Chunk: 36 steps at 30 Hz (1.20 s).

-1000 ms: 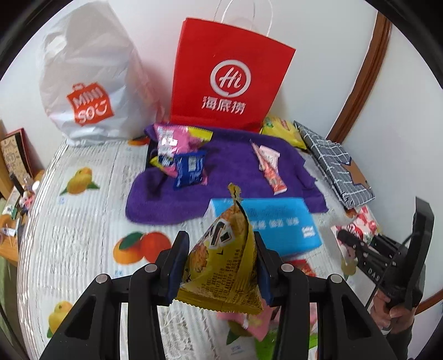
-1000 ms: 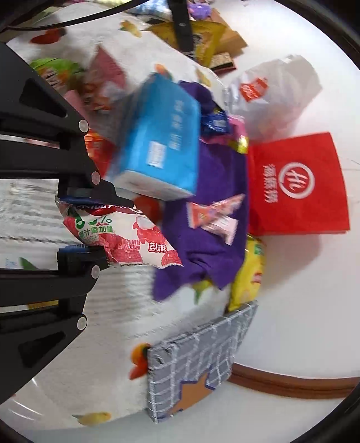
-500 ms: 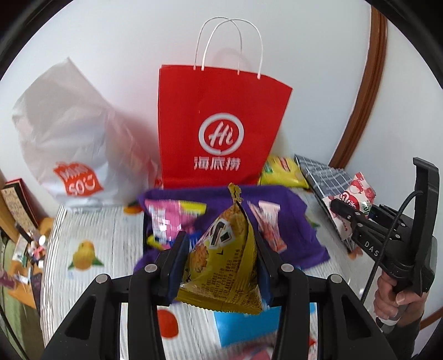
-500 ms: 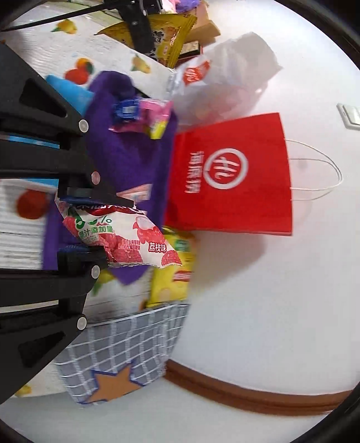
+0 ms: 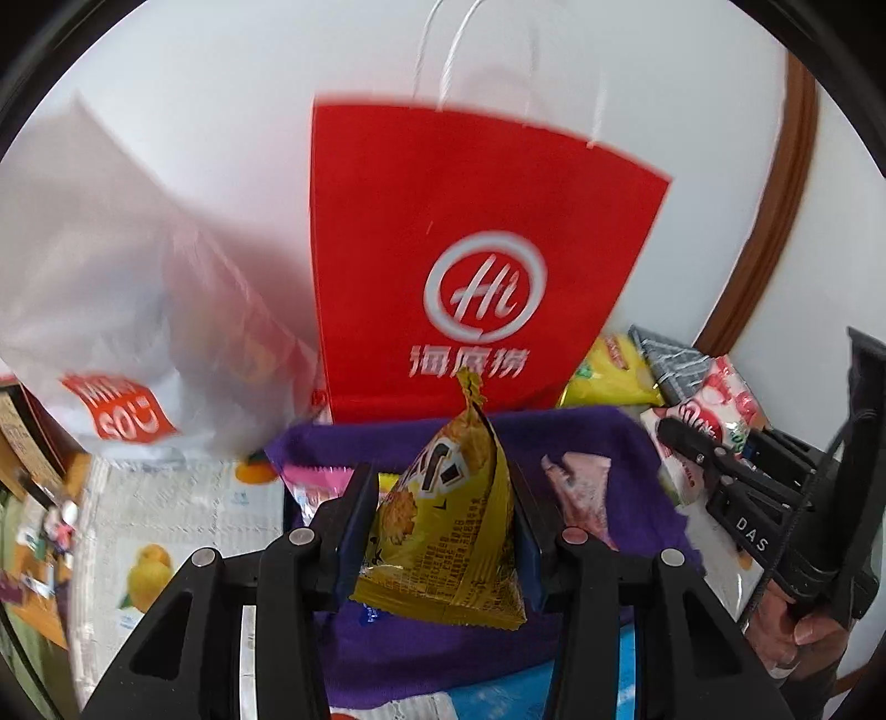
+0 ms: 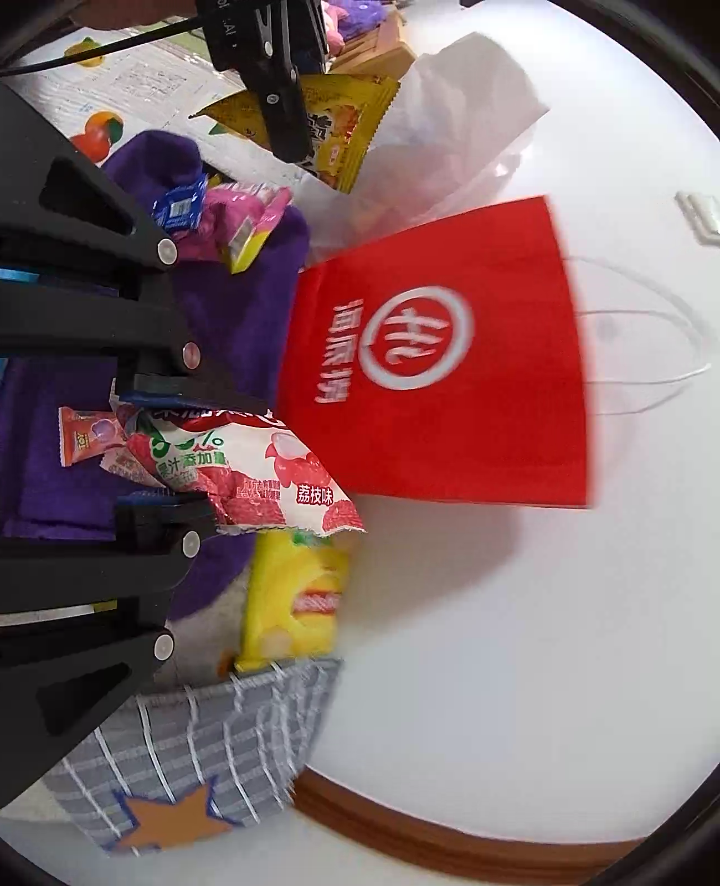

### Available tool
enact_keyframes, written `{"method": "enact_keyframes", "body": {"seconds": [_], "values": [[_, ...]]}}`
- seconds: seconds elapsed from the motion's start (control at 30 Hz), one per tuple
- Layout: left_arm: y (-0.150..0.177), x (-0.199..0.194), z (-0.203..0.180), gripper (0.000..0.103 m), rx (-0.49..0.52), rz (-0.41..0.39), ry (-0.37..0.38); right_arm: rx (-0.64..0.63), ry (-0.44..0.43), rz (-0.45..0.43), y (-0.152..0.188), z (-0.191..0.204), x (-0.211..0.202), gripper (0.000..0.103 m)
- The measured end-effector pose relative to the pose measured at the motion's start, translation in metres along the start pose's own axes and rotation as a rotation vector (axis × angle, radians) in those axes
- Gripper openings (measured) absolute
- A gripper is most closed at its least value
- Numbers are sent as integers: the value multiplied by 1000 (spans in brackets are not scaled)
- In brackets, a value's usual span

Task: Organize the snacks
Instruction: 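Carry the yellow chip bag and white-and-red packet over the towel with both grippers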

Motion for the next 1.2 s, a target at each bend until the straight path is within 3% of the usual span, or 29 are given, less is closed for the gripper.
{"method": "enact_keyframes", "body": {"seconds": [0.07, 0.43, 0.9, 1.2], "values": [[2, 15, 8, 42, -3, 44, -22, -8, 14, 26, 6, -2, 14, 22], [5, 28, 43, 42, -91, 69, -27, -51, -22, 88, 22, -8, 37, 22], [7, 25, 32, 42, -62, 64, -24, -60, -2, 95, 19, -14, 34, 23], [7, 24, 31, 42, -61, 67, -25, -97, 7, 163, 27, -4, 46, 23]]}}
Point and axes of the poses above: each gripper's, at about its wrist camera, not at the fingertips, and x roughly the way its jaws point, z to its left, y to its underside, the point moved 6 cm from there along x, roughly the way its jaws point, and after that the axes turned 1 degree about y, right-handed, at the moved point
